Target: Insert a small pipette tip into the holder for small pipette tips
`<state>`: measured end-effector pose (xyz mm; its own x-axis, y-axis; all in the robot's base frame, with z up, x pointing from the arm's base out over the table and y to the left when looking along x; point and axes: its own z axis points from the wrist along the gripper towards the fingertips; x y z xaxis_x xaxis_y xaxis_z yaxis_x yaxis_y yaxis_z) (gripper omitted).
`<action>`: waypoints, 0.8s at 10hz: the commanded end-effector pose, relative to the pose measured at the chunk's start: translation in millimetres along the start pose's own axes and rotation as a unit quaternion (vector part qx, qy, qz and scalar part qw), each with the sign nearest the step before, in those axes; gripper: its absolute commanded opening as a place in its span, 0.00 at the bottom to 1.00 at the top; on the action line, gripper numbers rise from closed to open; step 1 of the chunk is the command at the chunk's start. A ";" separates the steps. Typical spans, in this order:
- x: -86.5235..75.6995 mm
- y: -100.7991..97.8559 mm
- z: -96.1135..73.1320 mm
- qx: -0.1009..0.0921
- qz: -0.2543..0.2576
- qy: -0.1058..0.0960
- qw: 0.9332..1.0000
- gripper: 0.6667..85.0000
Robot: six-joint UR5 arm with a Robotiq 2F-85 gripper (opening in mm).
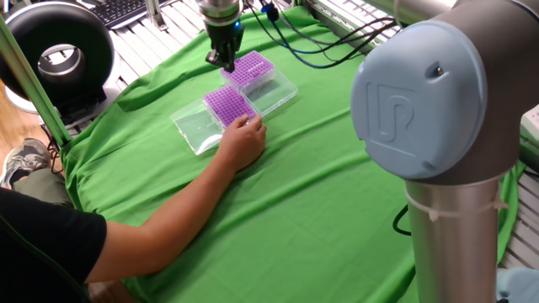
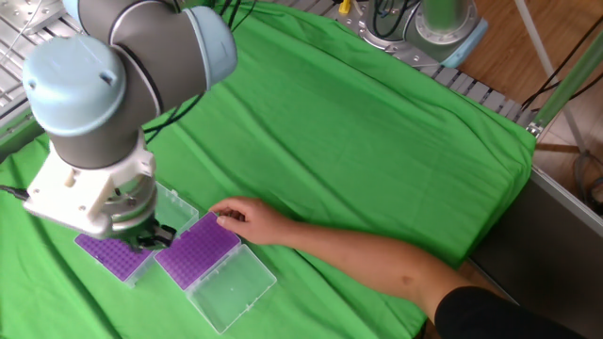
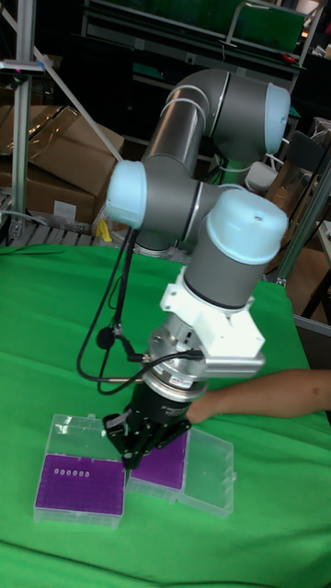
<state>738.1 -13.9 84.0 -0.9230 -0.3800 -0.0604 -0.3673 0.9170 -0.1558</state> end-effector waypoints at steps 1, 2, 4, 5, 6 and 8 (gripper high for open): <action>1.5 -25.6 6.5 0.004 -0.020 -0.020 1.000 0.00; 3.0 -29.1 9.0 0.006 -0.021 -0.023 0.999 0.00; 7.1 -34.6 12.3 0.007 -0.026 -0.025 0.999 0.00; 8.8 -35.4 13.9 0.003 -0.027 -0.027 0.999 0.00; 10.3 -35.7 14.8 0.002 -0.028 -0.027 0.999 0.00; 9.8 -34.2 17.1 0.000 -0.025 -0.027 0.999 0.00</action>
<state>743.6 -49.3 74.3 -0.8953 -0.4353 -0.0951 -0.4158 0.8929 -0.1725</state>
